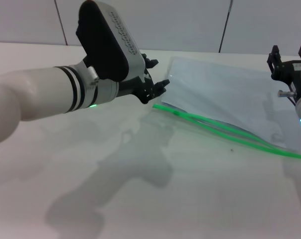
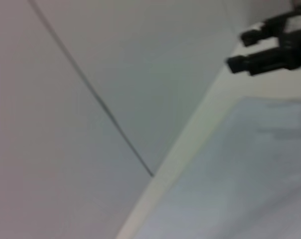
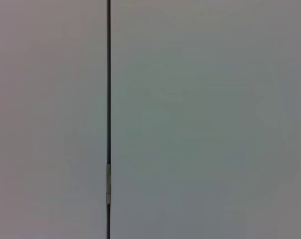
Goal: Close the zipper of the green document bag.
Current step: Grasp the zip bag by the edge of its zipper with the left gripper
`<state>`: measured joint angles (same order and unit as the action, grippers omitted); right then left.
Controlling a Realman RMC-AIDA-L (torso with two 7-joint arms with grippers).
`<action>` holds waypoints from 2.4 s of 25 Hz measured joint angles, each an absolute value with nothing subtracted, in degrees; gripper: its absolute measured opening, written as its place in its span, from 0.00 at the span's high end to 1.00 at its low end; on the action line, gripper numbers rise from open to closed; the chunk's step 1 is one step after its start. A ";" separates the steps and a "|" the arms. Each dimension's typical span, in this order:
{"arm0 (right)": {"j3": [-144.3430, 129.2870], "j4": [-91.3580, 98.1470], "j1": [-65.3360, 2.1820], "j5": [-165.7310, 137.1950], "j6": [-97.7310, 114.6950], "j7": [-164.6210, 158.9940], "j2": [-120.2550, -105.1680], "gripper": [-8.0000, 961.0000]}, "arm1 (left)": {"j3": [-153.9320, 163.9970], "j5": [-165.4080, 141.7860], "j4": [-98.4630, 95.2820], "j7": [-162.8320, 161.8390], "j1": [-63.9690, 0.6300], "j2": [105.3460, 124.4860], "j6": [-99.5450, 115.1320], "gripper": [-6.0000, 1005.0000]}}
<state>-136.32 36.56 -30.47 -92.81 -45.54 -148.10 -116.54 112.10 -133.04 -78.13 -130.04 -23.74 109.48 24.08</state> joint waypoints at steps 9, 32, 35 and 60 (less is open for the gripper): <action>-136.48 36.56 -30.50 -92.81 -45.52 -148.10 -116.53 0.32 | 108.33 -136.06 -82.31 -123.58 -23.87 110.21 37.50 0.49; -136.66 36.56 -31.56 -92.81 -44.78 -148.10 -116.46 0.32 | 111.23 -156.95 -74.64 -123.24 -27.45 116.23 35.46 0.49; -136.66 36.57 -31.76 -92.81 -44.64 -148.10 -116.45 0.32 | 112.34 -156.99 -73.03 -123.22 -28.36 116.24 33.80 0.49; -136.66 36.57 -32.31 -92.81 -44.54 -148.10 -116.46 0.32 | 117.08 -156.55 -62.16 -123.38 -33.72 116.45 23.15 0.49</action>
<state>-136.66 36.57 -32.31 -92.81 -44.54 -148.10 -116.46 117.08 -156.55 -62.16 -123.38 -33.72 116.45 23.15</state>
